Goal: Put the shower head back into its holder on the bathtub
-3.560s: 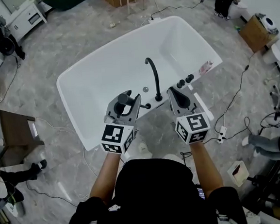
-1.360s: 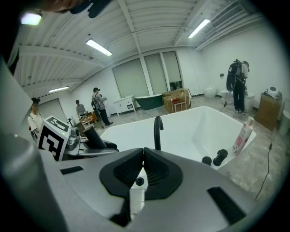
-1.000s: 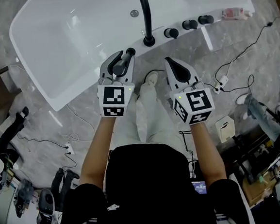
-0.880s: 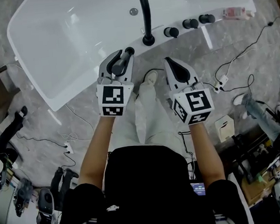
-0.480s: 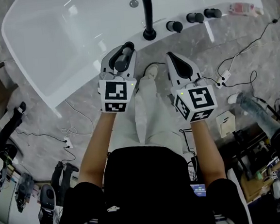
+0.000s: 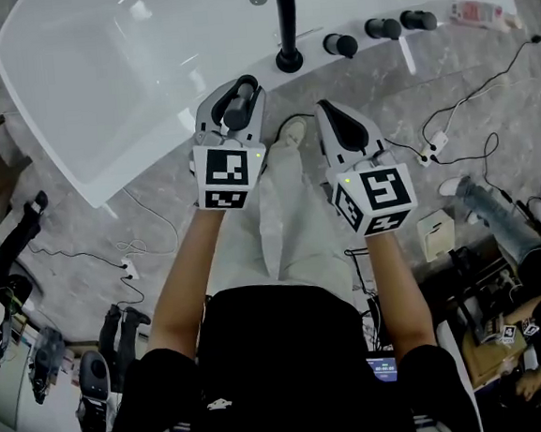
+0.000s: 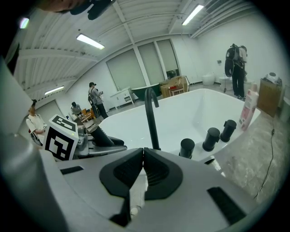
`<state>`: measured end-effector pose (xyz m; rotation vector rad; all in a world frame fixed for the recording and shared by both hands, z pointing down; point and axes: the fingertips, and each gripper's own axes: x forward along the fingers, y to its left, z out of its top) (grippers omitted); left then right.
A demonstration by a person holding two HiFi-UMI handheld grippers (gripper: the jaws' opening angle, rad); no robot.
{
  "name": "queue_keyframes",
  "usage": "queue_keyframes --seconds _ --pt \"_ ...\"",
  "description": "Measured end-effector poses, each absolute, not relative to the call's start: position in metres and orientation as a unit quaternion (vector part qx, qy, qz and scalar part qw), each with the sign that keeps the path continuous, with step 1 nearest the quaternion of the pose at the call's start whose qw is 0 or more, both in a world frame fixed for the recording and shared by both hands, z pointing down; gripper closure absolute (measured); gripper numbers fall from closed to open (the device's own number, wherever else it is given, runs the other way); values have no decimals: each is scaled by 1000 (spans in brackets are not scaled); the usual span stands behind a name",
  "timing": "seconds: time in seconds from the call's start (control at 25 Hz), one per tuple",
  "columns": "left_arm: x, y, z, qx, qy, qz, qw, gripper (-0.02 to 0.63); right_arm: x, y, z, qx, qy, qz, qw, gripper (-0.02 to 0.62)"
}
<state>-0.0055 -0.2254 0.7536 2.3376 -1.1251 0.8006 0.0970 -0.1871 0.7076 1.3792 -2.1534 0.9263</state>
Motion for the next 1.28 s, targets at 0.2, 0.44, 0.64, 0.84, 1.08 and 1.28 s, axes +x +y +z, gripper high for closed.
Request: queue_keyframes --seconds 0.2,0.44,0.64,0.84,1.08,1.28 --pt "-1 -233 754 844 -409 281 204 474 95 -188 715 491 -775 337 212 578" --pt "-1 -234 759 839 -416 289 199 474 95 -187 717 488 -776 339 211 578" --pt "-1 -233 766 839 -415 290 201 480 97 -186 721 487 -775 342 212 578" --pt "4 -238 766 844 -411 287 192 480 99 -187 726 488 -772 347 213 578" --pt "4 -238 764 846 -403 289 196 480 96 -186 723 489 -772 348 211 578" --pt "6 -238 751 854 -393 278 195 479 94 -188 713 491 -773 343 210 578"
